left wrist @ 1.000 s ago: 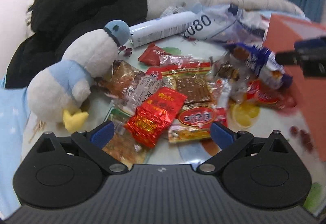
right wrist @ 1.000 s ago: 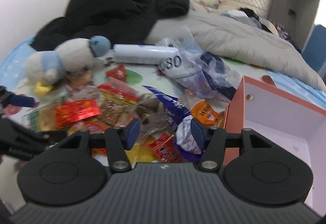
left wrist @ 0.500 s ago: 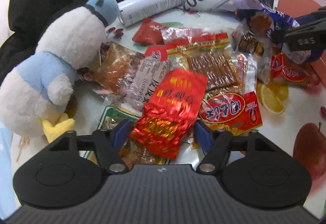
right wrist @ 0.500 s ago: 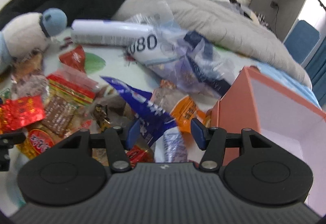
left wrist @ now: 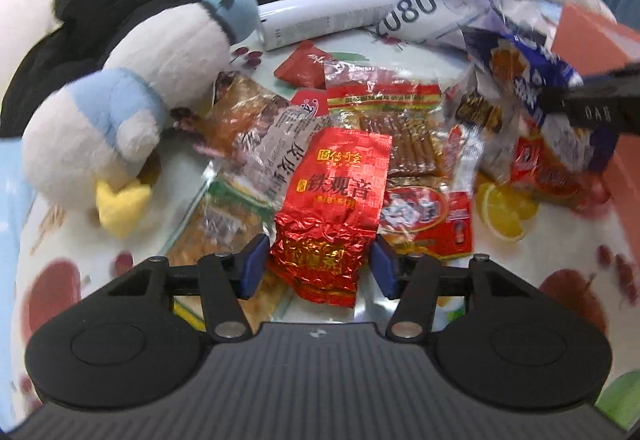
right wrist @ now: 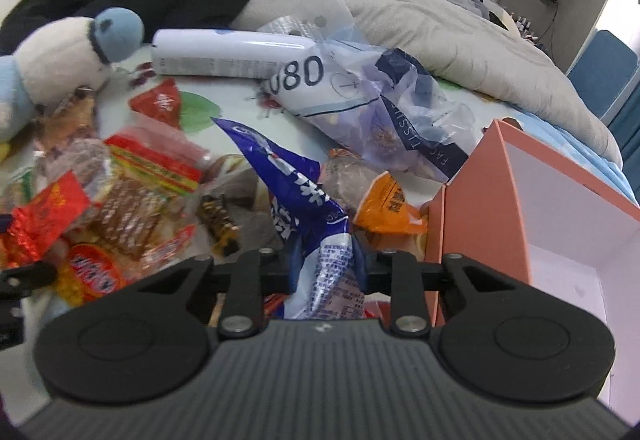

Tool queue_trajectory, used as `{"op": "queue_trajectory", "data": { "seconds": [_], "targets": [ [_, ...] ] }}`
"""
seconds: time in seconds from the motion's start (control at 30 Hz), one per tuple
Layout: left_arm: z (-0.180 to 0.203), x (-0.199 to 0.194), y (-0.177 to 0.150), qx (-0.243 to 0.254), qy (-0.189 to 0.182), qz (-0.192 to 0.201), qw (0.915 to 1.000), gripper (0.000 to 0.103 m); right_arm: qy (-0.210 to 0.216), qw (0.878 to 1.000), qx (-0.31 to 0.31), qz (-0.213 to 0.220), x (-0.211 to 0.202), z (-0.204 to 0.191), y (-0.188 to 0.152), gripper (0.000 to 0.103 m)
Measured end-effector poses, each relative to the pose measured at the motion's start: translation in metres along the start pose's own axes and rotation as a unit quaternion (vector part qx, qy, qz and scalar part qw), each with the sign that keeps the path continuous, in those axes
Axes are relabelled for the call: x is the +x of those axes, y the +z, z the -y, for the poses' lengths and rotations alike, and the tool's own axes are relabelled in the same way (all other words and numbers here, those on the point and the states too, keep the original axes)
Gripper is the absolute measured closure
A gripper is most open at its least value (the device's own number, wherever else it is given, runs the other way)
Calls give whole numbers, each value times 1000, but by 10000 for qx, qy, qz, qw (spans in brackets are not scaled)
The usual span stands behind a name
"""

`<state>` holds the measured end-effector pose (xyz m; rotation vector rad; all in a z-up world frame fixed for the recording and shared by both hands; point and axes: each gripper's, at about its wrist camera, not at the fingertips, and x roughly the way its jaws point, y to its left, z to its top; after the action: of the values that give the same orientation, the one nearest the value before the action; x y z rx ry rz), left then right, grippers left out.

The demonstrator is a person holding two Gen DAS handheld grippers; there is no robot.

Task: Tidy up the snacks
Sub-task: 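Grasp the blue snack bag with the right tool while the left grasps the red tea packet, then drop the blue bag into the pink box while the left tool drops the red packet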

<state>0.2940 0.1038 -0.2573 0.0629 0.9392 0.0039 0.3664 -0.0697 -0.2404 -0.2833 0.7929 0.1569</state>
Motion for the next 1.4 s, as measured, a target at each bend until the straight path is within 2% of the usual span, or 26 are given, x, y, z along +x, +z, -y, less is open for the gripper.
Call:
{"op": "queue_trajectory", "data": {
  "seconds": [0.2,0.33,0.63,0.77,1.1,1.4],
  "targets": [
    [6,-34,-14,-489,-7,-8,9988,43,291,9995,61,88,-39,-3,-8,78],
    [6,-63,-29,-777,3,33,9970,43,513,9984,238,-4,-64,-2,-21,80],
    [15,-119,-72,-1288,-2,86,9916,43,1111,9920,542,-238,-115,4,-61,80],
    [22,-141,-89,-1575,-156,104,9873,43,1324,9878,753,-333,-131,10,-82,80],
    [53,-202,-106,-1677,-352,374,9845,43,1564,9803,1186,-244,-186,34,-120,80],
    [77,-258,-94,-1627,-487,723,9828,43,1617,9750,1513,205,-242,60,-131,80]
  ]
}}
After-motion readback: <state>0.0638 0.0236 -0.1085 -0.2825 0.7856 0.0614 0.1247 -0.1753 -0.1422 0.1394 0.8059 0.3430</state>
